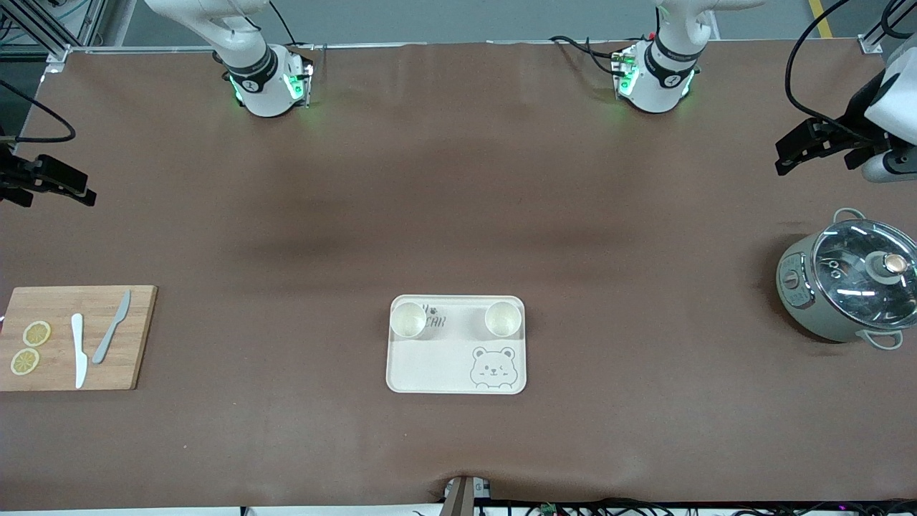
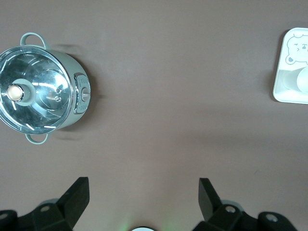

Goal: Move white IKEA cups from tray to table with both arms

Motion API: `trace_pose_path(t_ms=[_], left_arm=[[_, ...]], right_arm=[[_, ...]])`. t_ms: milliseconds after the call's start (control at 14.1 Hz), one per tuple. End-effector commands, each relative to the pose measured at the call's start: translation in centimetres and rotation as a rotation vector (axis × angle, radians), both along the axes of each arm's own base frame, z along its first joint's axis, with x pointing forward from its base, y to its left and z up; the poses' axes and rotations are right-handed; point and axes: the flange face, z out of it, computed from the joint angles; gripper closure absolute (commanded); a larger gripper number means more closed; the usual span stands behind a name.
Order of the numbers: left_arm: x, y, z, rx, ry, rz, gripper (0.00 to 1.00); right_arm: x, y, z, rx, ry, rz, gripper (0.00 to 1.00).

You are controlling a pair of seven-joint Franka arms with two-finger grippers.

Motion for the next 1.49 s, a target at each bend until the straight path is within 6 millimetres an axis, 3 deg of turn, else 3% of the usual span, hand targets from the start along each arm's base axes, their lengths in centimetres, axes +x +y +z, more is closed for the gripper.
trace_pose_path(t_ms=[0, 212, 637, 849, 1132, 1415], left_arm=[[0.1, -0.1, 0.4, -0.004, 0.007, 0.002, 0.0], [0.1, -0.1, 0.5, -0.004, 0.006, 0.003, 0.0], [2.8, -0.7, -3.3, -0.024, 0.058, -0.001, 0.0], [4.2, -5.3, -6.3, -0.013, 0.072, -0.049, 0.0], [5.8, -10.5, -9.4, -0.029, 0.035, 0.057, 0.0], [7.1, -16.9, -14.7, -0.039, 0.037, 0.102, 0.0]], right_arm=[[-0.1, -0.1, 0.6, -0.013, -0.001, 0.002, 0.0], [-0.1, -0.1, 0.6, -0.013, -0.001, 0.002, 0.0], [0.1, 0.1, 0.5, -0.014, -0.004, 0.008, 0.0], [0.2, 0.1, 0.3, -0.014, 0.001, 0.009, 0.0], [0.9, 0.3, -0.7, -0.015, 0.013, 0.015, 0.0], [0.9, 0.2, -0.8, -0.015, 0.014, 0.015, 0.0]])
